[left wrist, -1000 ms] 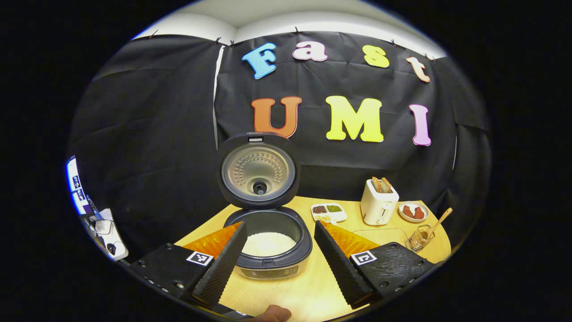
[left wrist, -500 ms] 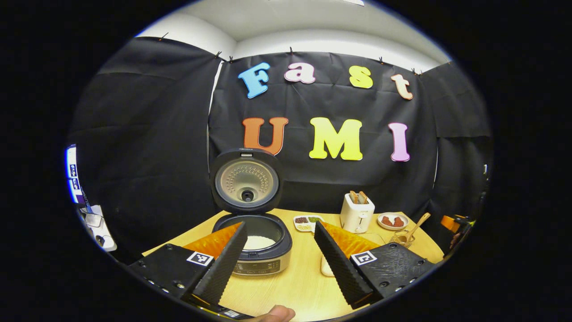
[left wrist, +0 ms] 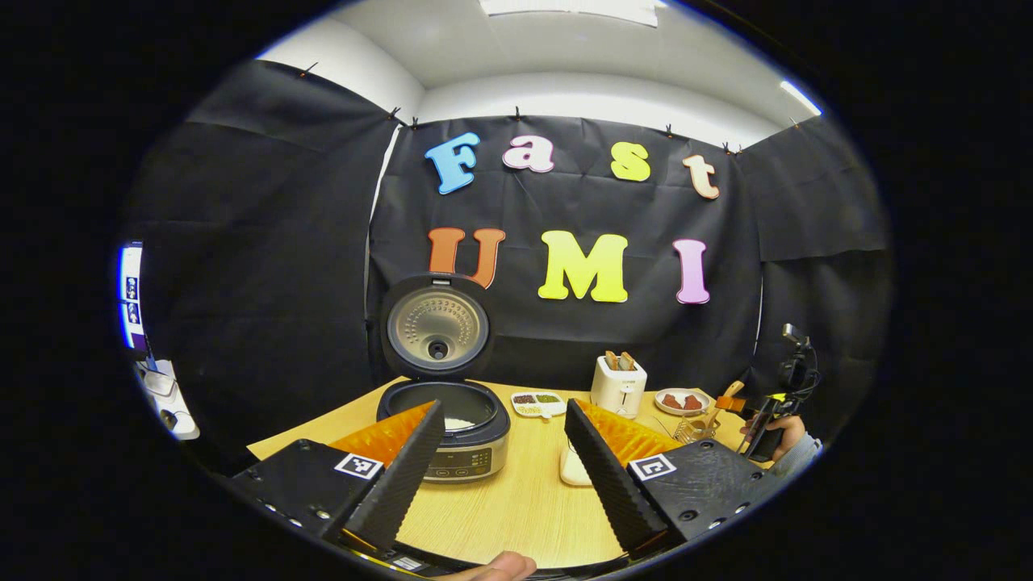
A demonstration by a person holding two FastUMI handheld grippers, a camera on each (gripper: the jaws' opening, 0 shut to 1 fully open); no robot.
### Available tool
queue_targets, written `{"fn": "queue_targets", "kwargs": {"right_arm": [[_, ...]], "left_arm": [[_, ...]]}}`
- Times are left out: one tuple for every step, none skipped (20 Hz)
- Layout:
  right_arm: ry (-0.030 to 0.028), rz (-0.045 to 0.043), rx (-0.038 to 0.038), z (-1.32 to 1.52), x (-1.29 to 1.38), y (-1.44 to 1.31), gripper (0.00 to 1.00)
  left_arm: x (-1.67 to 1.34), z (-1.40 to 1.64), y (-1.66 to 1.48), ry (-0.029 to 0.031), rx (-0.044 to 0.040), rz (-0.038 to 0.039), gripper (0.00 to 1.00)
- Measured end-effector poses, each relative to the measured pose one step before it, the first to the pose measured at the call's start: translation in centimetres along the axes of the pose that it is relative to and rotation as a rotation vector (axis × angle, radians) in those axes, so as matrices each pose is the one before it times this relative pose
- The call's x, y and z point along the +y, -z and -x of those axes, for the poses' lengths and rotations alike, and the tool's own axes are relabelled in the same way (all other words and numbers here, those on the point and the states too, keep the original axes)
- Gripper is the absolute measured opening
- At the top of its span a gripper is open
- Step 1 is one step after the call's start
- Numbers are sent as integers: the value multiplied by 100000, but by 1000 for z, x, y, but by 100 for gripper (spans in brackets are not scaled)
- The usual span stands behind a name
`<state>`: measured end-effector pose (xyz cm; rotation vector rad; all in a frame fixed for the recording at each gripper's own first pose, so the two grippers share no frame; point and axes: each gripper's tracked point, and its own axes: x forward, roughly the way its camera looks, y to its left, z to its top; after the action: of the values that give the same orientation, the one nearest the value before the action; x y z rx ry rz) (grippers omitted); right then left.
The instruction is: Close the left gripper, press the button to open the rice cooker; take a wooden spoon from the chopstick holder with the right hand, scoop a spoonful of rice and pour it into the rice cooker, then put the wooden spoon back into the chopstick holder.
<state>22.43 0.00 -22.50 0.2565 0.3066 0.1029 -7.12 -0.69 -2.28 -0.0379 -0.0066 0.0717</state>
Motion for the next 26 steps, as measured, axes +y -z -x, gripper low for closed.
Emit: {"fn": "queue_targets", "kwargs": {"right_arm": [[2500,-940,-897,-740,-555,-127,93],[415,-509,-601,-763,111,-12,92],[-374,201,453,-639,289,170,100],[890,-763,-318,-752,-34,60,100],[-465,-1600,-1088,-584,163,-335,100],[-394,-1179,-1161,-377,169,-466,99],[1659,-550,-793,-470,-259,-94,86],[582,-470,-135,-507,-56,9,81],[-2379,331,524,-469,503,20,69],[-3769,1346,2512,-330,735,276,60],[-2135,1209,3178,-82,533,569,39],[-1541,-250,485,312,227,-101,41],[-2332,177,-2701,509,613,-938,36],[1824,1643,-2057,521,-271,-606,31],[1031,2041,-1896,622,-91,-1304,22],[-1172,2233,-2116,323,665,-425,20],[-792,1891,-2071,514,551,-872,18],[298,2624,-1660,392,341,-795,17],[83,2580,-1664,564,309,-913,16],[-824,2480,-1973,623,736,-991,16],[-840,2149,-1441,563,664,-956,16],[-30,1974,-1274,513,526,-775,16],[120,1773,-919,524,561,-819,15],[160,1709,-288,506,731,-548,16],[477,1131,-413,523,625,-597,16],[659,857,-465,404,591,-668,16]], "left_arm": [[259,465,27,-555,-378,-1913,95],[393,373,53,-1300,-574,-1134,94],[73,347,-148,-120,-648,-370,94],[-226,524,-125,788,-625,-133,94],[-298,328,-50,954,-264,-158,94],[68,277,41,396,-551,-304,94],[46,253,-23,351,-645,-660,84],[-84,291,-166,917,-972,-1084,94],[4,305,-395,628,-1633,-1398,94],[305,0,-214,-88,-1507,-1494,94],[196,73,-204,-536,-1490,-1168,94],[134,-16,-6,-490,-157,-811,94],[-32,44,215,-142,383,-462,94],[18,62,76,232,184,104,94],[-34,-10,186,185,254,518,94],[172,121,207,308,661,669,94],[133,6,284,-28,663,695,94],[164,10,250,0,559,586,94],[126,-59,201,170,322,415,94],[295,-41,389,-192,639,417,94],[289,-7,356,-223,679,270,94],[256,10,78,-138,375,159,94],[226,-99,209,-142,423,165,94],[279,107,176,-56,444,146,94],[207,-6,-11,-74,127,87,94],[244,-52,85,-330,120,207,94]]}}
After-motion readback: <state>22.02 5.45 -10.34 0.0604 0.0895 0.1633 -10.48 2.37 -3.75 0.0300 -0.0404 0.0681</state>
